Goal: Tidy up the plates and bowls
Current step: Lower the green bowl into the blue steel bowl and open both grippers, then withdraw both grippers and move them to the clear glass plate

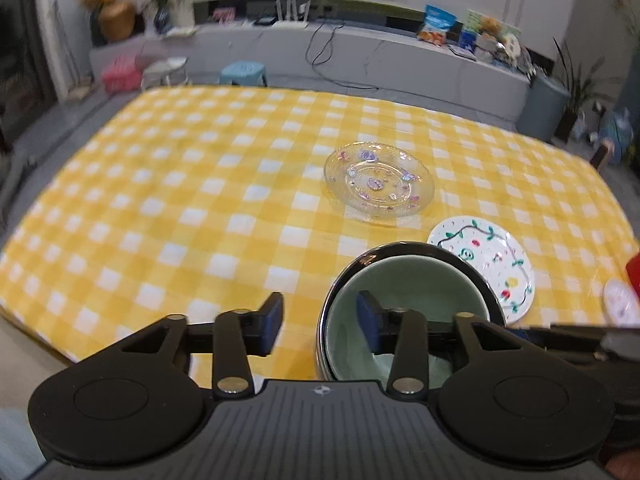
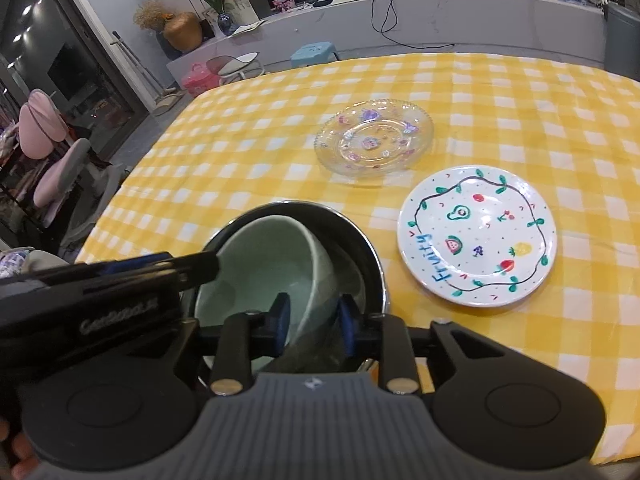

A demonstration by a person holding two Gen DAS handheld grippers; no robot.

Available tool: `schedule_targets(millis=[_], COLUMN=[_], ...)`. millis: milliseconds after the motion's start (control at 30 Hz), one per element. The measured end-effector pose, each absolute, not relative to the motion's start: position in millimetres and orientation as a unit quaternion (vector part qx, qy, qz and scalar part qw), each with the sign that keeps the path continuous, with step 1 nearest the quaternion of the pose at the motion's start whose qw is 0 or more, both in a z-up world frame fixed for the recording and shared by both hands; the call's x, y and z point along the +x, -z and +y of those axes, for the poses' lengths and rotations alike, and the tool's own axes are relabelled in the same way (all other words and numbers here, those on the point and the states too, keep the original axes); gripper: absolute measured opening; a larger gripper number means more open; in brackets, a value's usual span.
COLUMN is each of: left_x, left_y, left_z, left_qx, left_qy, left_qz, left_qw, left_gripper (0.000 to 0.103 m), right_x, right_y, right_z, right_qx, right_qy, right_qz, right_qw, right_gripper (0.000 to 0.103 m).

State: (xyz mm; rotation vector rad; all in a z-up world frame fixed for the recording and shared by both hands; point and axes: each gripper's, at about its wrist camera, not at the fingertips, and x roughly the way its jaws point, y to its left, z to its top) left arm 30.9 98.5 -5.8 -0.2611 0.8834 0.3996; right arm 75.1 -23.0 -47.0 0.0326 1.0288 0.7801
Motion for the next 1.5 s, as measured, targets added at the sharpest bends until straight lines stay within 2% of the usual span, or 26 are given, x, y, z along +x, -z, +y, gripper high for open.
schedule_targets(millis=[67, 100, 133, 533, 633, 733, 1100, 1133, 1167, 1500], left_x=[30.6, 30.7, 30.5, 33.6, 34.3, 35.8, 25.7, 26.3, 28.2, 40.8], left_y=[8.4, 9.3, 9.5, 12.8, 11.9, 12.1, -12.1, -14.6, -16.8, -30.0], left_z=[100.6, 99.8, 99.4, 99.1, 94.8, 90.4, 98.7, 99.6, 100.2, 100.4], left_qx=[-0.124, -0.119, -0.118, -0.123, -0.103, -0.087, -0.131, -0.139, -0.147, -0.206], left_qy=[-0.192, -0.189, -0.182, -0.174, -0.181, -0.181, -0.161, -0.156, -0.146, -0.11], left_qz=[0.427, 0.428, 0.428, 0.429, 0.427, 0.429, 0.379, 0.378, 0.38, 0.368], left_qw=[0.875, 0.876, 0.877, 0.878, 0.88, 0.881, 0.902, 0.902, 0.902, 0.9], left_gripper=[0.052, 0.058, 0.059, 0.06, 0.065, 0.065, 0.066, 0.066, 0.066, 0.066], right_x=[76.2, 76.0, 76.2, 74.0, 66.1, 63.6, 86.5, 89.8, 93.7, 124.4], right_y=[45.1, 43.5, 41.8, 29.0, 23.3, 17.0, -14.2, -15.5, -16.3, -3.6], right_z=[-24.4, -25.5, -27.0, -35.3, -32.2, -34.5, -98.7, -106.1, -113.7, -182.8], right_qx=[0.017, 0.014, 0.01, 0.011, -0.008, -0.009, 0.061, 0.058, 0.048, 0.108], right_qy=[-0.36, -0.356, -0.349, -0.347, -0.341, -0.335, -0.287, -0.286, -0.286, -0.247], right_qz=[0.477, 0.472, 0.467, 0.452, 0.428, 0.413, 0.383, 0.384, 0.388, 0.415], right_qw=[0.801, 0.806, 0.812, 0.821, 0.837, 0.847, 0.876, 0.876, 0.875, 0.869], right_gripper=[0.027, 0.029, 0.029, 0.03, 0.031, 0.036, 0.044, 0.049, 0.051, 0.051])
